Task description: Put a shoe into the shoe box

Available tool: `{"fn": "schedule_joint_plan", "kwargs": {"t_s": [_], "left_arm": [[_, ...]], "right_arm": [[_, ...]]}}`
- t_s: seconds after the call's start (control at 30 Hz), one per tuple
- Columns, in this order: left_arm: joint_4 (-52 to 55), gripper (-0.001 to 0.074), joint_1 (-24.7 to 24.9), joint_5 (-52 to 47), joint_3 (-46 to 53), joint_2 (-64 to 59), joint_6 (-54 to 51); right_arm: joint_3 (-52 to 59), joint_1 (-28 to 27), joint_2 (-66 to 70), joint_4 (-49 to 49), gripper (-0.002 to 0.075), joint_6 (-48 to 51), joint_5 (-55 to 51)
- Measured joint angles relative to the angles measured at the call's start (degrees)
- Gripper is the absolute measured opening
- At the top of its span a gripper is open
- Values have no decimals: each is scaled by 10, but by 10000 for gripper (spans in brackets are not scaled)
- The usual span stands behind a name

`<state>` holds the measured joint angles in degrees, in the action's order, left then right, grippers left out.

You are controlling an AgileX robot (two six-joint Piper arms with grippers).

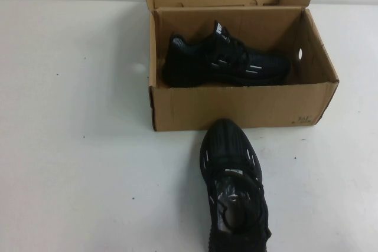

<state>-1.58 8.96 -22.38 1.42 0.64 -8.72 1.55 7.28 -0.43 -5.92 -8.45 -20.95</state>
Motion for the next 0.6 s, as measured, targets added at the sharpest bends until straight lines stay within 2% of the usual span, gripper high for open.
{"fn": "schedule_joint_plan", "kwargs": {"t_s": [0.23, 0.33, 0.43, 0.6], "left_arm": [[0, -4, 0, 31, 0, 0, 0], [0, -4, 0, 69, 0, 0, 0], [0, -4, 0, 131, 0, 0, 0], [0, -4, 0, 256, 0, 0, 0]], "right_arm": [[1, 0, 0, 0, -17, 0, 18], [1, 0, 0, 0, -17, 0, 62], [1, 0, 0, 0, -17, 0, 146], [1, 0, 0, 0, -17, 0, 350]]}}
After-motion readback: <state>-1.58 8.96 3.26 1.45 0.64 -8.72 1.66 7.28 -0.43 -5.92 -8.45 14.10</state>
